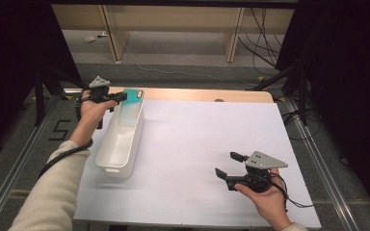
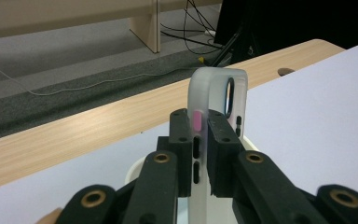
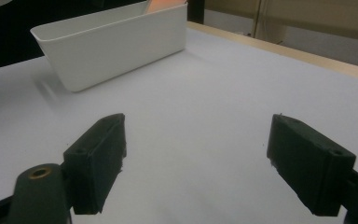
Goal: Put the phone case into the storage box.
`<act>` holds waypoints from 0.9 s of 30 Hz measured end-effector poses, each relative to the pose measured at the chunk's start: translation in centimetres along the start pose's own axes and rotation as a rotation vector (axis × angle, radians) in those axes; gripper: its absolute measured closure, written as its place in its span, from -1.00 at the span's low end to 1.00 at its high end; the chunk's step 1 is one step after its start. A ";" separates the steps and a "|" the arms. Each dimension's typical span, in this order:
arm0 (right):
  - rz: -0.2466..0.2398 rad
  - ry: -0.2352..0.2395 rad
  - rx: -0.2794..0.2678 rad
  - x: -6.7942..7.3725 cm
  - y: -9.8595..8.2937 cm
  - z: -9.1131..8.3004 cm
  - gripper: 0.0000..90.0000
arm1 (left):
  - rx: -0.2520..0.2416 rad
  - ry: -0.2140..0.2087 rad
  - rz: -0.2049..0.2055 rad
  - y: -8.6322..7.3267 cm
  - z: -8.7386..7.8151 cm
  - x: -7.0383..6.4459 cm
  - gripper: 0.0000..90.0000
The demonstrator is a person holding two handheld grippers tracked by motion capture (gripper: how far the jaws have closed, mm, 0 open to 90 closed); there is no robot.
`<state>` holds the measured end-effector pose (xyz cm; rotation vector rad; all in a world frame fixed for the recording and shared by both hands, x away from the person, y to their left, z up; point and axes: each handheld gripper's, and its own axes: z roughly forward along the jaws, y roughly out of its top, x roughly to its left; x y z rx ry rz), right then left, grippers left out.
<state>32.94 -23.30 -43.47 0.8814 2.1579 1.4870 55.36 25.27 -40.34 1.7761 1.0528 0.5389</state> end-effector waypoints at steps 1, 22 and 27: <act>0.021 0.009 0.020 0.1 0.0 -0.1 -0.54 | -0.001 0.000 -0.001 -0.1 0.0 0.0 0.81; 0.012 0.010 0.025 0.1 0.0 0.0 -0.54 | -0.007 0.015 -0.005 -1.1 0.4 0.6 0.76; 0.020 0.008 0.024 0.1 0.0 -0.1 -0.54 | 0.000 0.022 0.002 -1.2 0.5 0.6 0.75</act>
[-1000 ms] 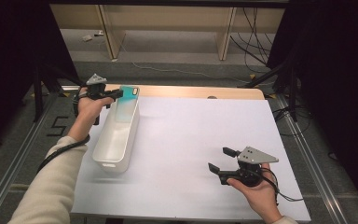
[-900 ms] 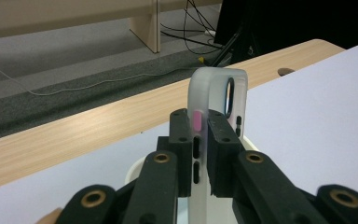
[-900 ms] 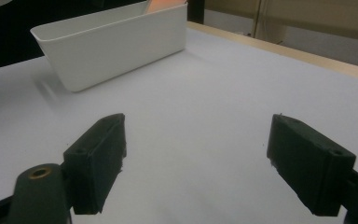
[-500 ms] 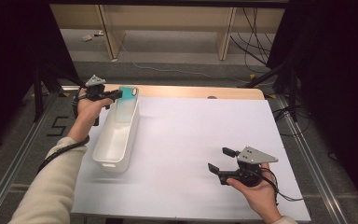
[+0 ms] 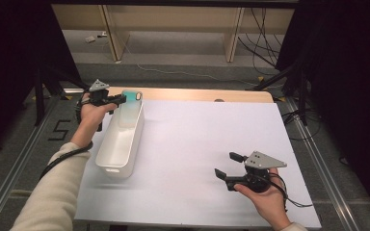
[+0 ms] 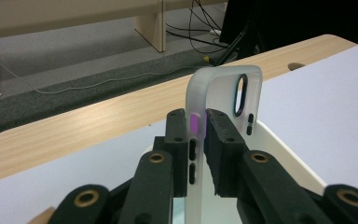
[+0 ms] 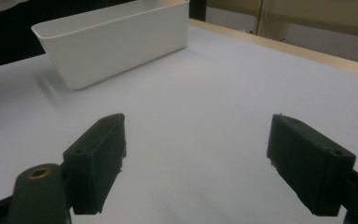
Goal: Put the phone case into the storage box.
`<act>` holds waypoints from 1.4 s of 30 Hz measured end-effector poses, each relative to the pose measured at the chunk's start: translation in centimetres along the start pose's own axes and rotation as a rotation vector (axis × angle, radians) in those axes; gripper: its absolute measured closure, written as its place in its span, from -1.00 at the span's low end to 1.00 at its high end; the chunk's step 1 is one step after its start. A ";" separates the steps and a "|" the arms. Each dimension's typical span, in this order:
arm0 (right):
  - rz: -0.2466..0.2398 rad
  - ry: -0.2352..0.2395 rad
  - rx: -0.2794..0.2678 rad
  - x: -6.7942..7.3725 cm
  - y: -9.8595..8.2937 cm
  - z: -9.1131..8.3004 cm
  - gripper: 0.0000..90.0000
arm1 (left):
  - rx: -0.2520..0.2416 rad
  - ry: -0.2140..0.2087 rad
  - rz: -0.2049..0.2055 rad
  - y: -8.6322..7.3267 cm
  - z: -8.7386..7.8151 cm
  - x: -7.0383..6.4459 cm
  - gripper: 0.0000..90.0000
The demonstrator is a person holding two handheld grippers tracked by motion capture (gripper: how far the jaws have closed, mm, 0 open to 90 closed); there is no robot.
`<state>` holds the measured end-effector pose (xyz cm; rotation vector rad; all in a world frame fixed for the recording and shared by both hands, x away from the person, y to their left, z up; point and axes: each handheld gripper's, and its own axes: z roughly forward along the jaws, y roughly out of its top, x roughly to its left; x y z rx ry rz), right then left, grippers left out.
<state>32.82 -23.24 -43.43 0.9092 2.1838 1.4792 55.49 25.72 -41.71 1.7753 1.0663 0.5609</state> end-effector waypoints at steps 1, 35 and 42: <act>-0.006 -0.003 0.011 0.0 0.0 -0.1 -0.54 | 0.001 0.002 -0.001 0.0 0.0 0.0 0.75; -0.015 -0.002 -0.001 -0.1 -0.1 0.2 -0.54 | -0.003 0.097 0.032 -0.2 -0.6 0.0 0.48; -0.017 -0.002 -0.002 -0.1 -0.1 0.2 -0.54 | -0.009 0.106 0.031 -0.1 -0.8 0.0 0.51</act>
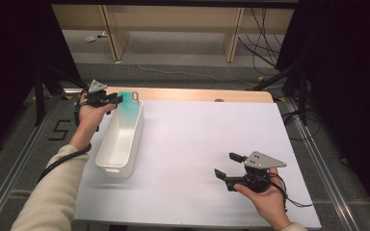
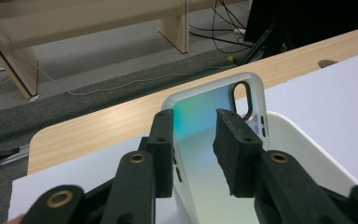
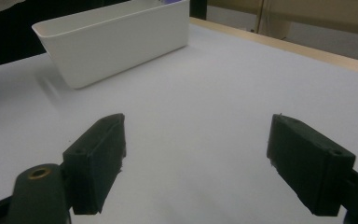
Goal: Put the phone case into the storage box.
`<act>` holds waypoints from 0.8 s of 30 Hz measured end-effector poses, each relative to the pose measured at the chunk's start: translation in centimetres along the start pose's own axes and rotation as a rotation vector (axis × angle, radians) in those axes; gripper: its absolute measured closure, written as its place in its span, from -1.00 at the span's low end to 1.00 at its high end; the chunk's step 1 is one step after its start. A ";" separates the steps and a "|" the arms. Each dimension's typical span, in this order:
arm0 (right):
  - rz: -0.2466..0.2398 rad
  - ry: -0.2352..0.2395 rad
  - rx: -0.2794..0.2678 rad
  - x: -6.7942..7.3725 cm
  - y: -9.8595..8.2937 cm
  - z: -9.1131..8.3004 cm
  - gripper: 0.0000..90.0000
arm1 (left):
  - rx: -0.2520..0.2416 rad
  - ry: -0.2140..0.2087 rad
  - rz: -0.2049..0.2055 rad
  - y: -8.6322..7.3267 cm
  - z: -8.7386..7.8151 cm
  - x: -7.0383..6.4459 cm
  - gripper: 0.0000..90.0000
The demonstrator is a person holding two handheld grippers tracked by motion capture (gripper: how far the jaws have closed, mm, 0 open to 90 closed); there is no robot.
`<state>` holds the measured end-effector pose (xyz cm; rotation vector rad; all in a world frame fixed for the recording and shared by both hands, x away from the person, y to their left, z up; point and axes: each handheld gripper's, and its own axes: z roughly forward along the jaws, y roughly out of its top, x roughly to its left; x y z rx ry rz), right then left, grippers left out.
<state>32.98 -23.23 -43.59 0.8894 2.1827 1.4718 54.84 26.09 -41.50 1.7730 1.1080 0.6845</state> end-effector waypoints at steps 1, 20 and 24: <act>0.000 0.000 0.000 0.0 0.0 0.0 -0.54 | 0.001 0.003 -0.002 0.0 0.0 0.0 0.55; 0.022 0.021 -0.003 0.0 -0.1 0.1 -0.54 | 0.054 0.026 -0.021 0.2 0.6 -0.3 0.99; 0.024 0.022 -0.003 0.1 -0.1 0.1 -0.54 | 0.053 0.037 -0.025 0.2 0.9 -0.3 0.99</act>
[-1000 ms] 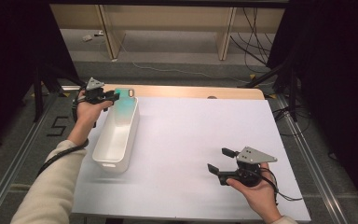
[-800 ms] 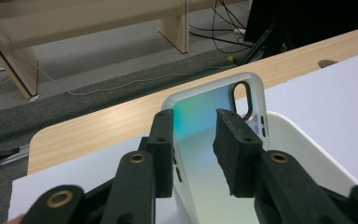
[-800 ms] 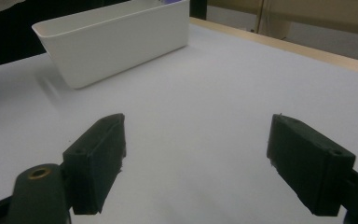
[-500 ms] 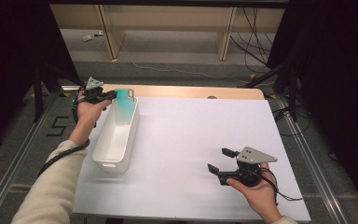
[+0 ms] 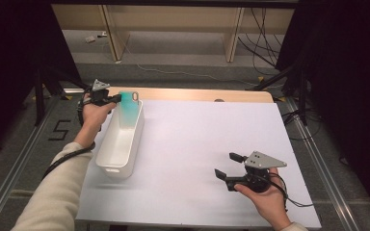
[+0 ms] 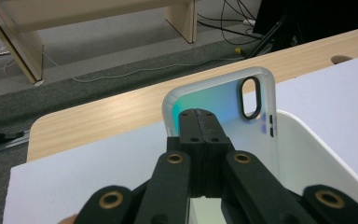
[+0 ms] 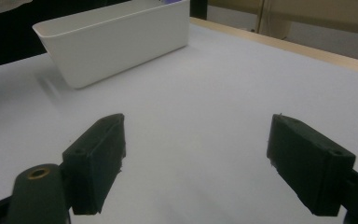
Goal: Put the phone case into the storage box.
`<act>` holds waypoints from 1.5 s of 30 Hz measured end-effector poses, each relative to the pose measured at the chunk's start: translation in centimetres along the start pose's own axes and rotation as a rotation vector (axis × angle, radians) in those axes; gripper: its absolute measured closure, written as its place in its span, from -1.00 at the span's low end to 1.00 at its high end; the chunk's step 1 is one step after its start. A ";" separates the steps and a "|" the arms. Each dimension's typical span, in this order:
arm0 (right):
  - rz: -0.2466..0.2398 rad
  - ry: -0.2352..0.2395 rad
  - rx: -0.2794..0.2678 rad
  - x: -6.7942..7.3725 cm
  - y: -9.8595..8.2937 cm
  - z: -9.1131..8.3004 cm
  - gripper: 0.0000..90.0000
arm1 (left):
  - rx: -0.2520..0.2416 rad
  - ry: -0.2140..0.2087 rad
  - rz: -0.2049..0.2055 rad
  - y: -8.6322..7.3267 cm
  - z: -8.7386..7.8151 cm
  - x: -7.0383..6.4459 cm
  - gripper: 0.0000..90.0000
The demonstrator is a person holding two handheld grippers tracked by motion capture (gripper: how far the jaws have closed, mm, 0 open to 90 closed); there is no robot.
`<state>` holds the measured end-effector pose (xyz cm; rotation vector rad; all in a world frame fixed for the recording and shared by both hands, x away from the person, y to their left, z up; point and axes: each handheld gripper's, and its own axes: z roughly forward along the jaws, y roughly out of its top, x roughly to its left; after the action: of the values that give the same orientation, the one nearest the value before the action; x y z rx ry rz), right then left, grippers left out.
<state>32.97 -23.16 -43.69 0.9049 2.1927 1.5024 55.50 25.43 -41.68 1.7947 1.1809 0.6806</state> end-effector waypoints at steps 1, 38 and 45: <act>-0.009 -0.016 0.027 0.0 0.1 -0.2 -0.54 | -0.002 -0.002 -0.001 0.0 0.0 0.0 0.99; -0.004 -0.025 0.010 -0.2 0.4 -0.6 -0.55 | -0.113 -0.105 -0.072 -1.2 -8.4 -3.2 -0.42; -0.026 -0.033 -0.003 -0.3 0.4 -0.5 -0.55 | -0.176 -0.147 -0.098 -1.7 -10.1 -3.9 -0.50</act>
<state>32.99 -23.64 -43.12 0.8913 2.1696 1.4680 45.14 25.81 -38.25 1.6010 1.0696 0.5668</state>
